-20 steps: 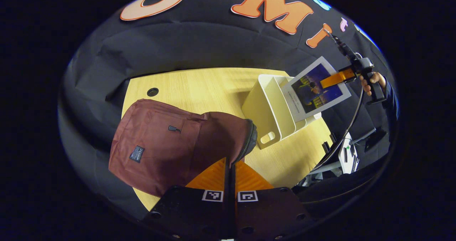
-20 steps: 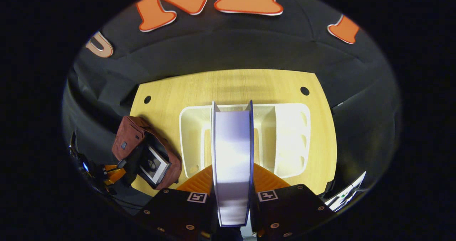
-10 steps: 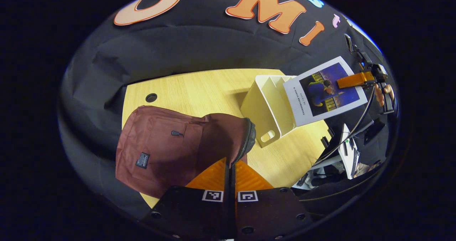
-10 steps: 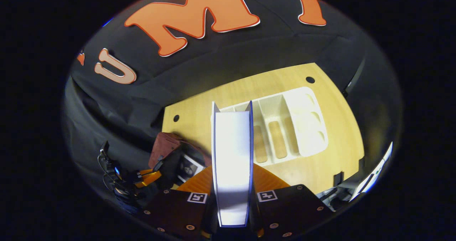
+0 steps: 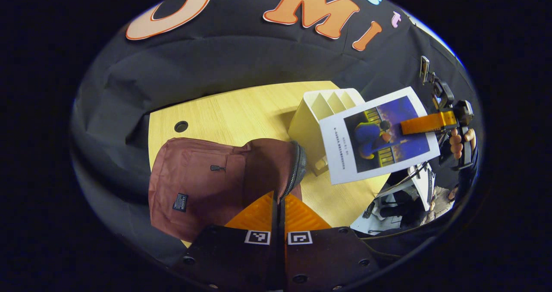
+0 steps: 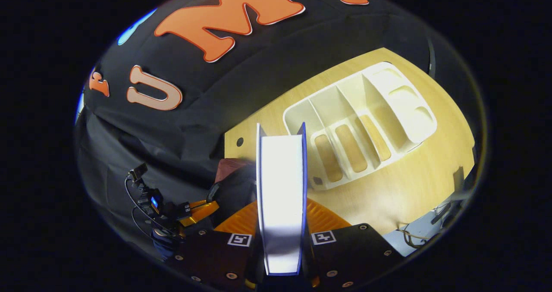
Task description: Open the schoolbag, grab two books from the bookshelf and put them into the schoolbag.
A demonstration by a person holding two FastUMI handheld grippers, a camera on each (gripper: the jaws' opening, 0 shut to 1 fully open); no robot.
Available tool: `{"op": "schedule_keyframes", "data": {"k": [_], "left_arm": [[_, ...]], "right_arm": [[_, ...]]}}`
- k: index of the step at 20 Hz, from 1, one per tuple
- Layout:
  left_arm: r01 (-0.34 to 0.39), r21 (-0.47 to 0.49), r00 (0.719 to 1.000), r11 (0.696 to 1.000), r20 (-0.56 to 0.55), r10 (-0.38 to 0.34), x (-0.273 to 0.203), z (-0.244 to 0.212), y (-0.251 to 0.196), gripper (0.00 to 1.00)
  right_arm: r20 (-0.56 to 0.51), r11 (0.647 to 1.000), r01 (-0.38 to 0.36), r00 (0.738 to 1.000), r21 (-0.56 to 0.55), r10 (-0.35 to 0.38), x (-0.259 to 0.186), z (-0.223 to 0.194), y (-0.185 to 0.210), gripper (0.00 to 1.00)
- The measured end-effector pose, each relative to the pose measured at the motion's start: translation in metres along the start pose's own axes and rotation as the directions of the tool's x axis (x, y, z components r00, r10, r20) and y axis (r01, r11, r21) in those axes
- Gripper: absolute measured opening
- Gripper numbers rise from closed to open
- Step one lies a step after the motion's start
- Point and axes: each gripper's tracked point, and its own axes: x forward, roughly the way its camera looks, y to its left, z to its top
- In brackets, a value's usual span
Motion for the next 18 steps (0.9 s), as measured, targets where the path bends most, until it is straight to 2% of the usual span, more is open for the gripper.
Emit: {"op": "schedule_keyframes", "data": {"k": [8, 14, 18], "left_arm": [[0.007, 0.006, 1.0, 1.0, 0.005, -0.007, -0.009, 0.0, 0.002, 0.01], [0.019, 0.004, 1.0, 1.0, 0.016, -0.019, -0.006, 0.005, -0.006, 0.01], [0.028, -0.001, 0.999, 1.0, 0.036, -0.028, -0.003, 0.009, -0.013, 0.01]], "right_arm": [[-0.025, 0.973, -0.141, 0.989, 0.18, 0.148, 0.074, -0.067, 0.032, 0.35], [-0.001, 0.954, -0.214, 0.976, 0.209, 0.219, 0.124, -0.099, 0.063, 0.35], [0.017, 0.939, -0.235, 0.971, 0.25, 0.239, 0.159, -0.116, 0.08, 0.35]]}}
